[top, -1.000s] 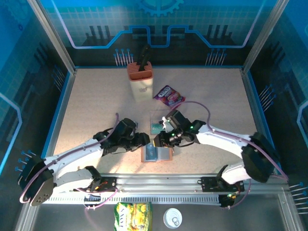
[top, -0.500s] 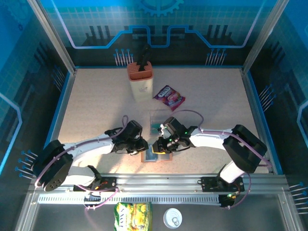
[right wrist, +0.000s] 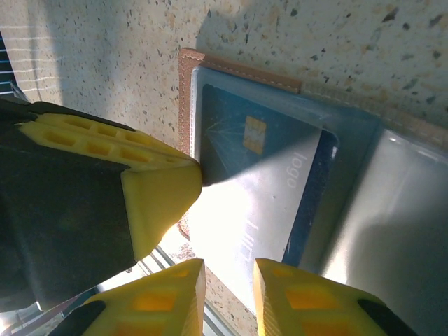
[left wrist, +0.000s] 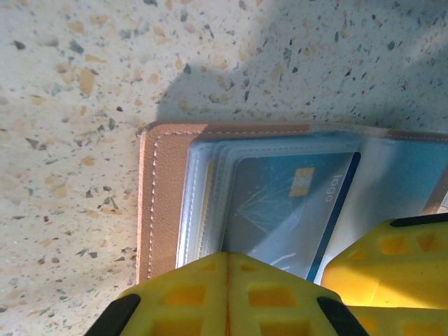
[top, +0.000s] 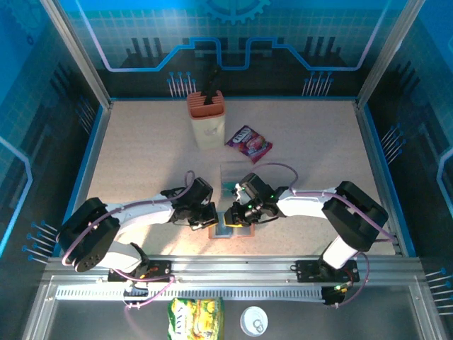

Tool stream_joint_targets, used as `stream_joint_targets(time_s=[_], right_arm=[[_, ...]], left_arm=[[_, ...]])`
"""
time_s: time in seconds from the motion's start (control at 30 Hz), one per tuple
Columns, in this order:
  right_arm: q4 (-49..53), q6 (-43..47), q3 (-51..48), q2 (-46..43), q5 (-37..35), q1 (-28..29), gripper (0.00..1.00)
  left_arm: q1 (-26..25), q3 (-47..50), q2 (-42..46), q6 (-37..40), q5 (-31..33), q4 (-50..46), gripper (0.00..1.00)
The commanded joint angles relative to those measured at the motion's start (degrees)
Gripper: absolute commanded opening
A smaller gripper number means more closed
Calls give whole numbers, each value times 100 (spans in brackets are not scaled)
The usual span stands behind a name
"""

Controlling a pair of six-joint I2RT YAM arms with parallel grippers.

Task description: Take the credit cards out of the card holder

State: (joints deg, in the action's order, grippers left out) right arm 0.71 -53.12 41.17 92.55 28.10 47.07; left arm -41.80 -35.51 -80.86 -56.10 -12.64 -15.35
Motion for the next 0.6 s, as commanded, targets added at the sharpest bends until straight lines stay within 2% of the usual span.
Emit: stream_joint_targets(time_s=[0.0, 0.57], right_arm=[[-29, 42, -69, 56, 16, -74, 25], [-339, 39, -100, 315, 201, -172, 25]], left_arm=[[-14, -170, -163, 277, 152, -486, 6], [-16, -342, -315, 422, 105, -678, 7]])
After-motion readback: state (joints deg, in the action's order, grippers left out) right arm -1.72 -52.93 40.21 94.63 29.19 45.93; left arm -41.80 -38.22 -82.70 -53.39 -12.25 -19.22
